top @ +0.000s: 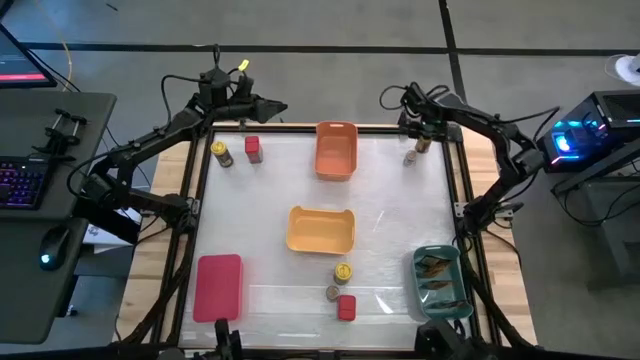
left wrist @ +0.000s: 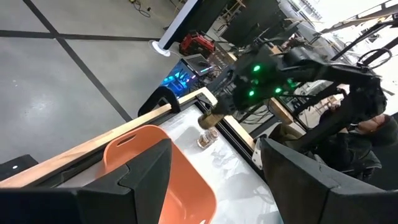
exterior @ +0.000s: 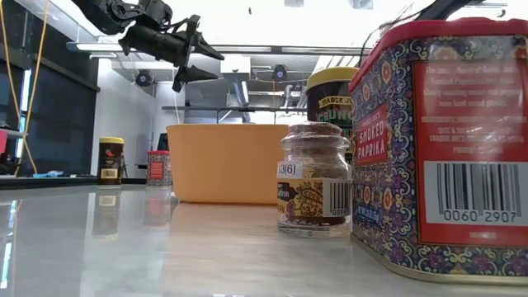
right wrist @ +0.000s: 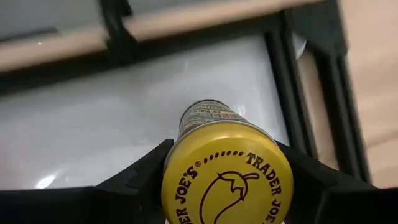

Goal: Sort spices by type
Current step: Put the top right yellow seasoning bottle into the orange bin

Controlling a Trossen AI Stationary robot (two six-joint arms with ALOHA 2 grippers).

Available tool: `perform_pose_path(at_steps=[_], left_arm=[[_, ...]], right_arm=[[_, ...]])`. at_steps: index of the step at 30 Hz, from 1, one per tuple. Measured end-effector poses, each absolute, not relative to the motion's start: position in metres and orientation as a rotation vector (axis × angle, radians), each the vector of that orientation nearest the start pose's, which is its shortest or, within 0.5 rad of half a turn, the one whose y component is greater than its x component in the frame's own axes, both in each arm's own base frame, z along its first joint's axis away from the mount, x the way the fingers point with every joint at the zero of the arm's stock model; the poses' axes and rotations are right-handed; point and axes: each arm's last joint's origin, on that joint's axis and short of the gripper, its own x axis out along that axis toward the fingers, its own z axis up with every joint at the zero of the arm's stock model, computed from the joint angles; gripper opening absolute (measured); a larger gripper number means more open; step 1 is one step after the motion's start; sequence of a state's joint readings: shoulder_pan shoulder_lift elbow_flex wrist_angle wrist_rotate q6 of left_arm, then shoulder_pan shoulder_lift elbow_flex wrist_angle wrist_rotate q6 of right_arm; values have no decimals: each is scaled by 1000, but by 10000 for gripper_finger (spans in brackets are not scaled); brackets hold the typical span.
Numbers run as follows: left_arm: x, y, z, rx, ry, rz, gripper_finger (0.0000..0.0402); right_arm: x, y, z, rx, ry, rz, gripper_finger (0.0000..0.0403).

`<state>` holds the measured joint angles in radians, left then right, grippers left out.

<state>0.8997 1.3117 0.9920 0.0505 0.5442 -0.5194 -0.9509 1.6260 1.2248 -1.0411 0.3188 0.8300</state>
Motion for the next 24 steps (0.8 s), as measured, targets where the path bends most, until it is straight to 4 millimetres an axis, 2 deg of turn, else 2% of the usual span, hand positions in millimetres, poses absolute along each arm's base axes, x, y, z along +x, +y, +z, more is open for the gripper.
perform_pose_path(at_steps=[5,10,13,15,24], left_arm=[[190,224,314,-692,101,419,235],[186,227,314,-696,94,437,235],[186,227,314,-705,92,438,235],[186,227,314,-712,91,438,235],[186,227,314,-722,89,438,235]], right_arm=[[180,-249,278,937,827,-1555,217],[217,-246,326,783,655,-1331,217],[241,-243,341,754,588,-1167,217],[256,-243,339,771,614,-1078,217],[324,-249,296,753,885,-826,217]])
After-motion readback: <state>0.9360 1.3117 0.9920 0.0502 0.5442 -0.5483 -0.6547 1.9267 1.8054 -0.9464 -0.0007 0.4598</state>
